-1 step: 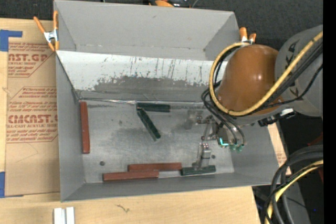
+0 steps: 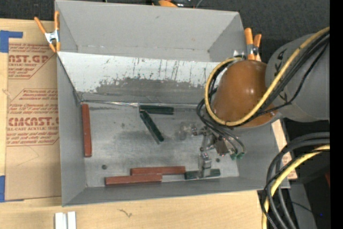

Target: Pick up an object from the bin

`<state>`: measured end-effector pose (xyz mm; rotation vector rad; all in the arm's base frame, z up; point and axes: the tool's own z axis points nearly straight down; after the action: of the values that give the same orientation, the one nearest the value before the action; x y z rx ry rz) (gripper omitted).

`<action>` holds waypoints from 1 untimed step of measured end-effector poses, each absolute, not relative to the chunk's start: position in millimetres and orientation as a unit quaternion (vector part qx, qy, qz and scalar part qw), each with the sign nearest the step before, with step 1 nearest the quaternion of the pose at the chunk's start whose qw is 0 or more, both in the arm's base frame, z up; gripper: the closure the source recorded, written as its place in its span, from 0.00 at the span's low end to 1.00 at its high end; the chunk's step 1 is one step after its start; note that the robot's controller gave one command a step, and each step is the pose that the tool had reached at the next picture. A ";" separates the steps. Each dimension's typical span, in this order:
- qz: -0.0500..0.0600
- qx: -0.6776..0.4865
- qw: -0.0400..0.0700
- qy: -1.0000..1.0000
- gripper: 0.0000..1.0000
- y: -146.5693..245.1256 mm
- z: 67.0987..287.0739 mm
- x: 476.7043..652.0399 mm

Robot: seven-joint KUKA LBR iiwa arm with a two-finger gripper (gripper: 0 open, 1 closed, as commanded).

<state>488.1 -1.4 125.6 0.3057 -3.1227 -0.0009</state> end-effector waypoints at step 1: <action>0.000 0.101 -0.008 -0.995 0.00 3.0 69.7 484.2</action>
Offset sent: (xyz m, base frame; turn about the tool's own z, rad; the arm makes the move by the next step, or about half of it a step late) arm -0.0080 0.0034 -0.0556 -0.0080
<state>484.2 3.0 69.7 0.3181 -3.1421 -0.0013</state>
